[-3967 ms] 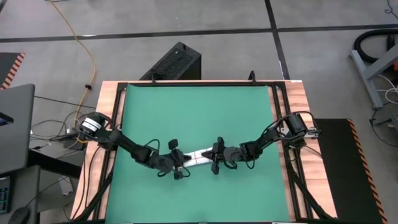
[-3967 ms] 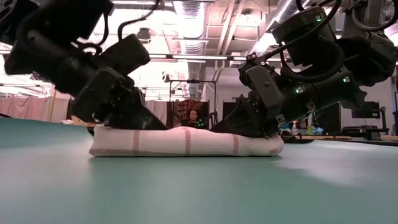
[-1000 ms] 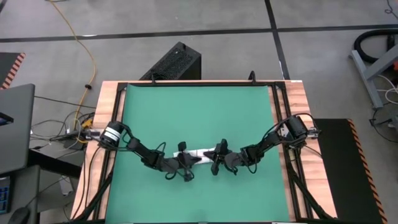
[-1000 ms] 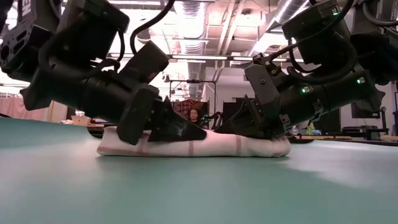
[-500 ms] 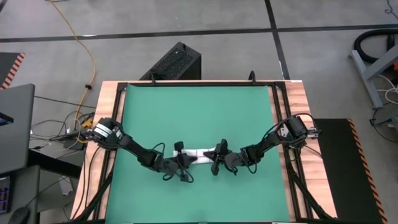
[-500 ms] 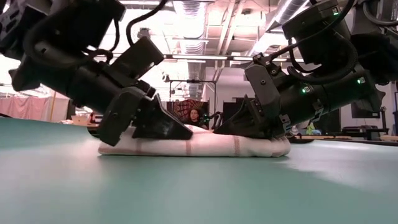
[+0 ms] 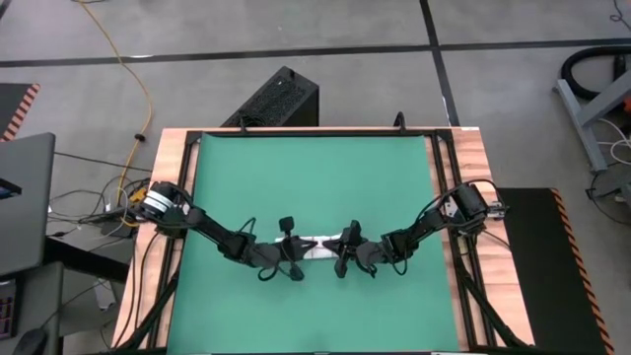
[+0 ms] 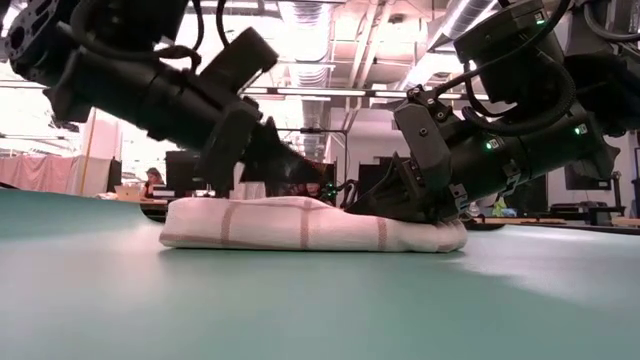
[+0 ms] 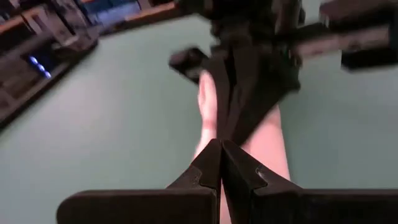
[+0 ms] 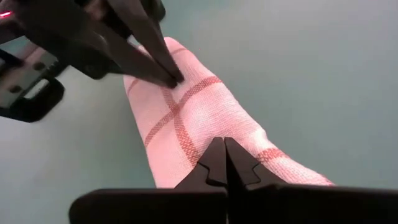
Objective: Roll towel into tight, uniform cylinder
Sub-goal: Roll the kitchen towel on the table
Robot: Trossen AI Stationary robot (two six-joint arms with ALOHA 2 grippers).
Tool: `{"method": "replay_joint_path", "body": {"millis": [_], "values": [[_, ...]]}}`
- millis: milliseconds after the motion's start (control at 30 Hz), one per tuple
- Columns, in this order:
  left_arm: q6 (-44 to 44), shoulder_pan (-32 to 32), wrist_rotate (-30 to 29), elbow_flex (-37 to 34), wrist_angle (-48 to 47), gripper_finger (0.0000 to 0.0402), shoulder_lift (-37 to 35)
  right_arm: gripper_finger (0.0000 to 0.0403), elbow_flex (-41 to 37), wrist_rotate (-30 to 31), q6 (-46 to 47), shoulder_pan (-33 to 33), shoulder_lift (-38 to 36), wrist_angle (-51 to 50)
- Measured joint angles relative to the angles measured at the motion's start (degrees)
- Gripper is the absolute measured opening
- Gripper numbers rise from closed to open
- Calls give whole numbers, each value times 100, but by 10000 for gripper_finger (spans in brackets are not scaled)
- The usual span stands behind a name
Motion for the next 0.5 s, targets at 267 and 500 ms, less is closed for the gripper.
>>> {"method": "replay_joint_path", "body": {"millis": [267, 500], "values": [[-235, 283, 455, 4, -75, 0, 97, 6, 0, -2, -2, 0, 0, 0], [-766, 396, 677, 10, -16, 0, 522, 6, 0, -4, 0, 0, 0, -2]]}}
